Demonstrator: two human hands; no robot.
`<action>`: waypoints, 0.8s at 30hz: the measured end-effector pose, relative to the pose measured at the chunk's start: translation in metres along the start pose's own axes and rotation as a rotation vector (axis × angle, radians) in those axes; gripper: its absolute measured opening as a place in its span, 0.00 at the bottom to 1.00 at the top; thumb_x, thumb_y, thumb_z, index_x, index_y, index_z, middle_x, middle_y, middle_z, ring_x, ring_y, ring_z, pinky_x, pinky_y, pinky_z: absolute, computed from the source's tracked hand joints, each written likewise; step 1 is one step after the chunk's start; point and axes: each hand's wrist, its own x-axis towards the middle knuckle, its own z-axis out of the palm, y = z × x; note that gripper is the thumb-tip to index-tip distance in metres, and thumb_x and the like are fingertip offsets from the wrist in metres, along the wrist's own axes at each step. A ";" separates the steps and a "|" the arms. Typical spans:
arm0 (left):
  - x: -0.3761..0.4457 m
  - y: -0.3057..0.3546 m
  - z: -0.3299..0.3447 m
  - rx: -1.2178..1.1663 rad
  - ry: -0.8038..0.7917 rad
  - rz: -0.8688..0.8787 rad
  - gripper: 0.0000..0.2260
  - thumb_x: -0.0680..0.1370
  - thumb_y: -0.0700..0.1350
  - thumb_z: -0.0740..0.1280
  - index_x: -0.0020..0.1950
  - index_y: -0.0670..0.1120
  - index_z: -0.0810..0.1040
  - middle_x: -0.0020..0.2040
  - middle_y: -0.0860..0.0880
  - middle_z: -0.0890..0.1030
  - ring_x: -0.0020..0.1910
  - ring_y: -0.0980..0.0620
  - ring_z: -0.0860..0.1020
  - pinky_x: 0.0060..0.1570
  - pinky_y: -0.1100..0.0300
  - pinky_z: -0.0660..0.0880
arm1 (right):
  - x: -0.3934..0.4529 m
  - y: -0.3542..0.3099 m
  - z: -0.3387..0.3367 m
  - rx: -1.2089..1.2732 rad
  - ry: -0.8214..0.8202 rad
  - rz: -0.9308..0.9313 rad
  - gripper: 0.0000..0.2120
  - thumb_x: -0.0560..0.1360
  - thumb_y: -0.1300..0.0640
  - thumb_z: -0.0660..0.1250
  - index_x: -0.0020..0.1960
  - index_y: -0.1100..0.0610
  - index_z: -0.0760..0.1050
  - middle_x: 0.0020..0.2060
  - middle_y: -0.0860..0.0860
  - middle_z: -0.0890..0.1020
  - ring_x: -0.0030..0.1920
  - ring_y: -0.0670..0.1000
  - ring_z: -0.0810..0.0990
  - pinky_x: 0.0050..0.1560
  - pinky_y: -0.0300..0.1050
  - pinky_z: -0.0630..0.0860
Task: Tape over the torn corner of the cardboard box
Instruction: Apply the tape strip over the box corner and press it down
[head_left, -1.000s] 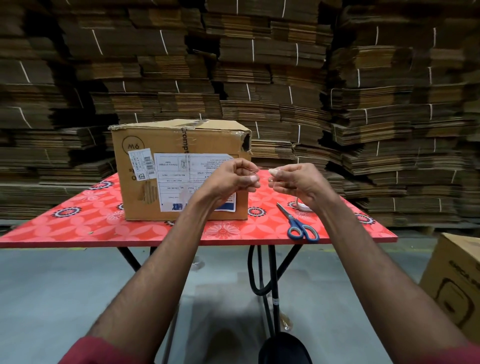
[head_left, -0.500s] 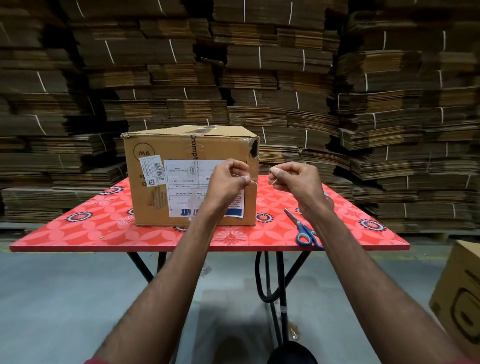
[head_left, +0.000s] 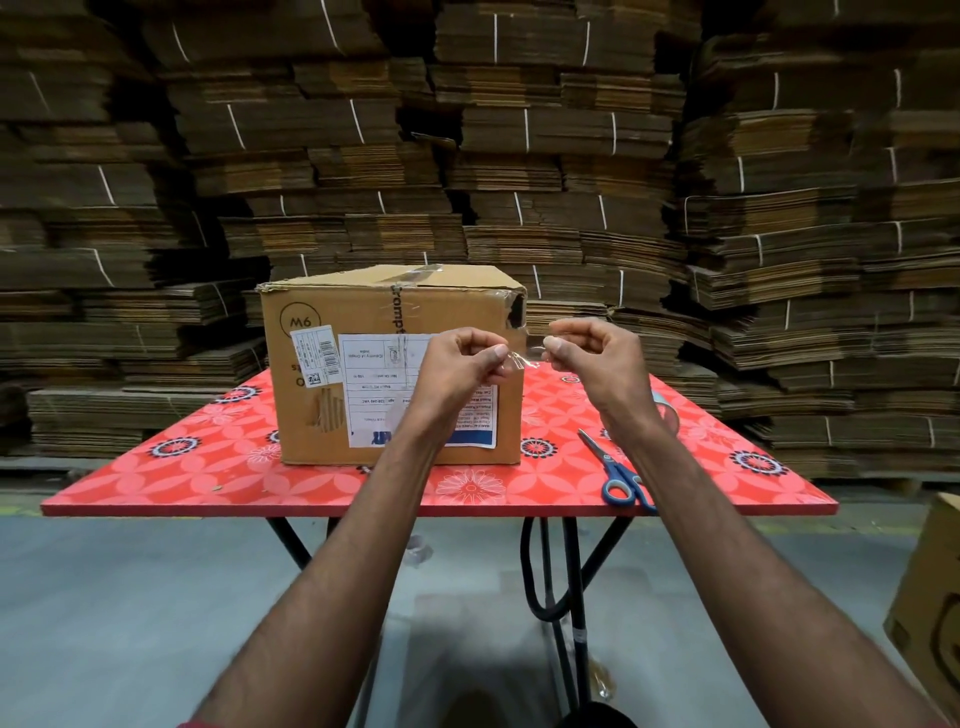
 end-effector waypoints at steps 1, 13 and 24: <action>0.001 0.000 -0.001 0.006 0.013 -0.002 0.04 0.77 0.35 0.68 0.50 0.36 0.80 0.38 0.43 0.82 0.36 0.52 0.81 0.39 0.61 0.80 | 0.001 0.000 0.001 0.012 0.002 -0.001 0.10 0.75 0.62 0.75 0.56 0.59 0.83 0.46 0.55 0.87 0.44 0.48 0.86 0.47 0.43 0.83; 0.023 0.014 -0.005 0.099 0.089 0.043 0.04 0.77 0.35 0.69 0.50 0.36 0.81 0.38 0.43 0.82 0.33 0.53 0.80 0.41 0.55 0.79 | 0.029 0.004 0.016 0.421 -0.016 0.171 0.03 0.75 0.66 0.73 0.49 0.62 0.82 0.36 0.54 0.86 0.35 0.48 0.84 0.42 0.40 0.82; 0.042 0.005 0.009 0.374 0.305 0.187 0.02 0.77 0.39 0.70 0.47 0.43 0.82 0.40 0.47 0.84 0.36 0.53 0.83 0.37 0.55 0.83 | 0.054 0.029 0.032 0.206 0.158 -0.051 0.04 0.74 0.63 0.76 0.49 0.61 0.86 0.41 0.56 0.87 0.39 0.47 0.84 0.41 0.39 0.80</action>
